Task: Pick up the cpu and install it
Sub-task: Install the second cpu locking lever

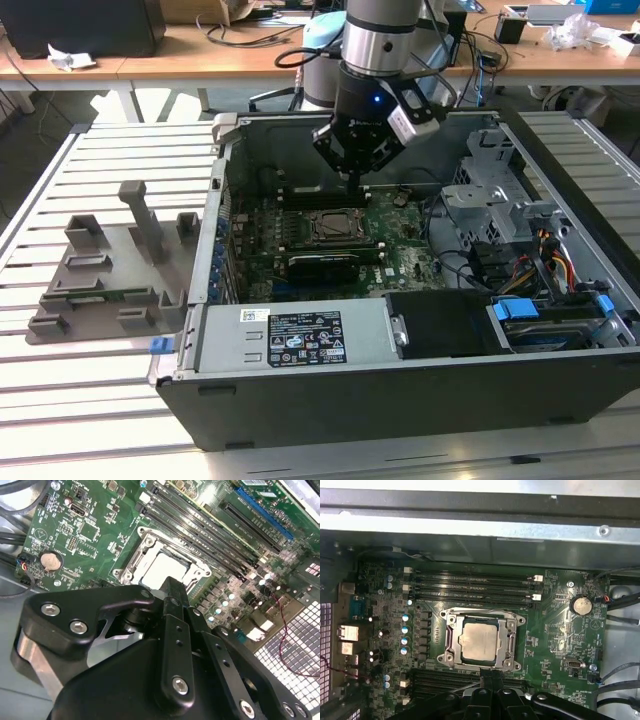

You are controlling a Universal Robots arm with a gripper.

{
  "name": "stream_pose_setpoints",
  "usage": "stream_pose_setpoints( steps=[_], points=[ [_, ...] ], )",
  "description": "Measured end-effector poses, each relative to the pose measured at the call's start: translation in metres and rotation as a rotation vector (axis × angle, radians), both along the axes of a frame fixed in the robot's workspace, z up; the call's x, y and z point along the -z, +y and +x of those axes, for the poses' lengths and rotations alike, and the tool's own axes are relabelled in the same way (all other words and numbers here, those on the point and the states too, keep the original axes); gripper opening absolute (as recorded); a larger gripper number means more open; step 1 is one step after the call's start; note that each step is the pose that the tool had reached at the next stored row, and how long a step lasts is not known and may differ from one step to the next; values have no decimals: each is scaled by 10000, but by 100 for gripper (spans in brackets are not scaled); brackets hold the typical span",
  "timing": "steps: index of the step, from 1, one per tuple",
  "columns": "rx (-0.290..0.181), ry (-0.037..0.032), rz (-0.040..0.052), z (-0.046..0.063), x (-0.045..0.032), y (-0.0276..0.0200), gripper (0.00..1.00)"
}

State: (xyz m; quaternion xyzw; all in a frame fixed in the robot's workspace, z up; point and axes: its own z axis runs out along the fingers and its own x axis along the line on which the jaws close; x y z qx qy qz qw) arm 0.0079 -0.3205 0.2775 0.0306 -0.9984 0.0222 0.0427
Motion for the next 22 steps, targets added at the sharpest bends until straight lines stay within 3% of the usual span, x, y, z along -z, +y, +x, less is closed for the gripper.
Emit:
stream_pose_setpoints(
  steps=[4,14,22],
  points=[
    [0,0,0,-4,0,-30,11],
    [-1,0,0,-16,3,-51,11],
    [0,0,0,-105,5,-56,11]
  ],
)
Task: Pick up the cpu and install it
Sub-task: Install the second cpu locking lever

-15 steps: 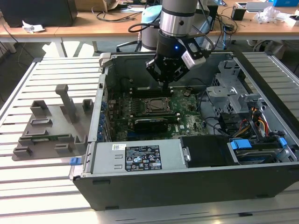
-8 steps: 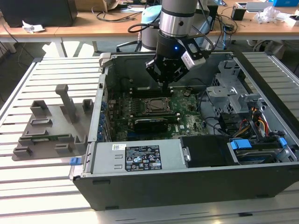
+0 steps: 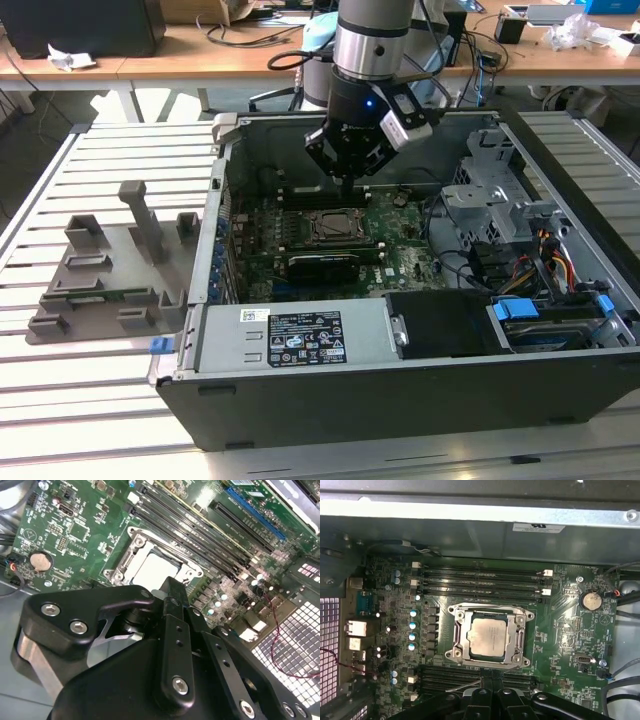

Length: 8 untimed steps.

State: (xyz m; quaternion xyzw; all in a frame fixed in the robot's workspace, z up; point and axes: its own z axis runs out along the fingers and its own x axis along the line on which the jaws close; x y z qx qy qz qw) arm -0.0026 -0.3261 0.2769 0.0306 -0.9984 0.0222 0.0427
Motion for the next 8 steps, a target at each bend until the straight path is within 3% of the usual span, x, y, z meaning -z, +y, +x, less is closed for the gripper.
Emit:
stream_pose_setpoints(
  steps=[8],
  points=[
    [0,-8,1,-55,1,-1,11]
  ],
)
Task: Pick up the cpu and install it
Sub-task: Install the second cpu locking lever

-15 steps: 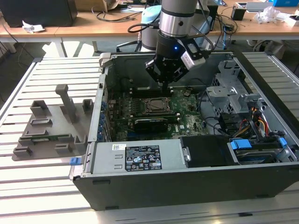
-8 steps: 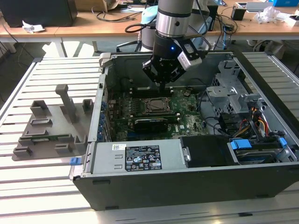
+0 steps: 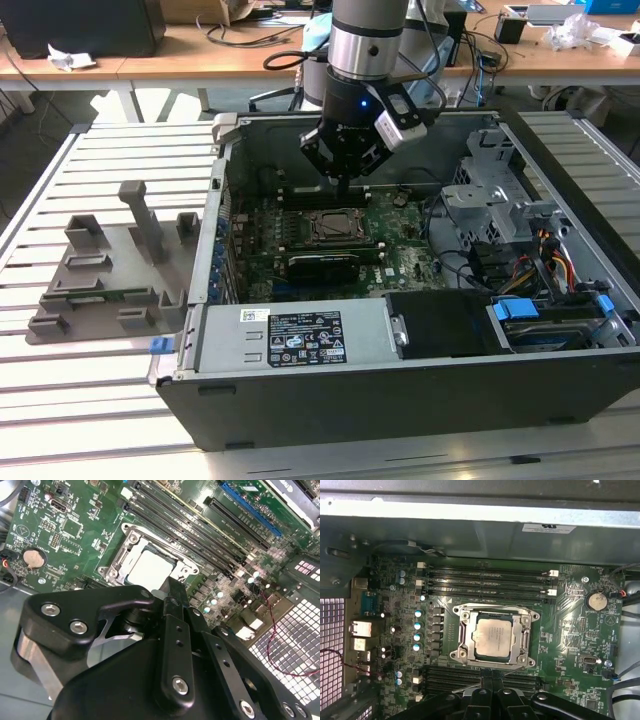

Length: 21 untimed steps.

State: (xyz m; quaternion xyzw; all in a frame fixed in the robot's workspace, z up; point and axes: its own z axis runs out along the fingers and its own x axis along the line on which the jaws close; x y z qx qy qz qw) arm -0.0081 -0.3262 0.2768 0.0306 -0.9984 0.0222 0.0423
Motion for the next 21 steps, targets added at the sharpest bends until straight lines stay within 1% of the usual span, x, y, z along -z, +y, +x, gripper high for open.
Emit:
stream_pose_setpoints(
  steps=[5,11,21],
  points=[
    [-1,1,-1,-5,1,-7,11],
    [-1,0,1,-20,2,-27,11],
    [-1,1,0,-23,5,-41,11]
  ],
)
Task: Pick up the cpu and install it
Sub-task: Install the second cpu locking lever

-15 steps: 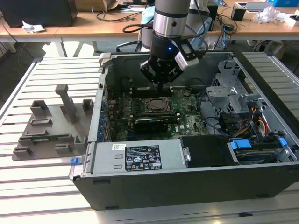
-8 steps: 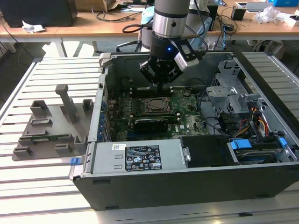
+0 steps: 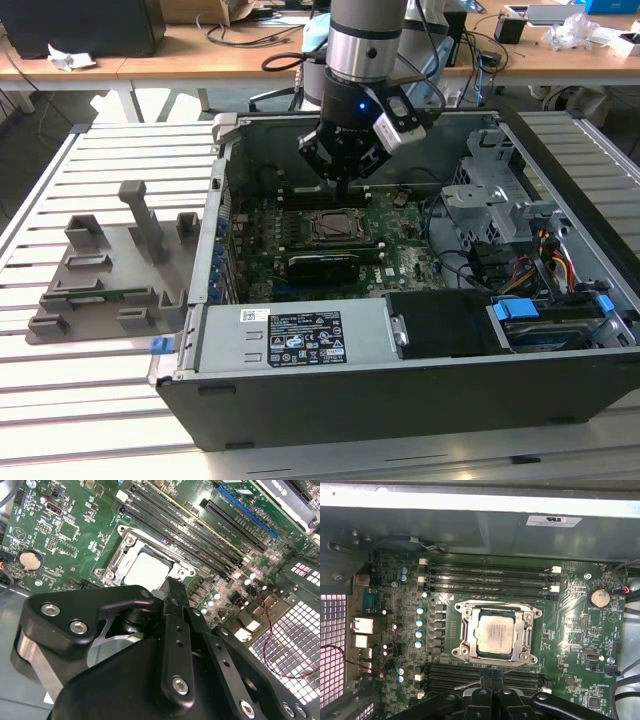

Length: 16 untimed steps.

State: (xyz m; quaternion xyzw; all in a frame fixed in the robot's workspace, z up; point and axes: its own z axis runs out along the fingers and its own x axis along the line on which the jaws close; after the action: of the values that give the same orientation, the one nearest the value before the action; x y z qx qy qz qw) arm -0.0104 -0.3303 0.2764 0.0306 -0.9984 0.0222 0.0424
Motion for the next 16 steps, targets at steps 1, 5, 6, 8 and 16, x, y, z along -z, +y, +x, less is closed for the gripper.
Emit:
stream_pose_setpoints(
  steps=[1,5,6,8,16],
  points=[
    [0,0,1,-1,1,-4,11],
    [-2,0,0,-7,4,-35,11],
    [0,0,0,-8,5,-44,11],
    [-1,0,0,-10,7,-63,11],
    [0,0,0,-13,13,-120,11]
  ],
)
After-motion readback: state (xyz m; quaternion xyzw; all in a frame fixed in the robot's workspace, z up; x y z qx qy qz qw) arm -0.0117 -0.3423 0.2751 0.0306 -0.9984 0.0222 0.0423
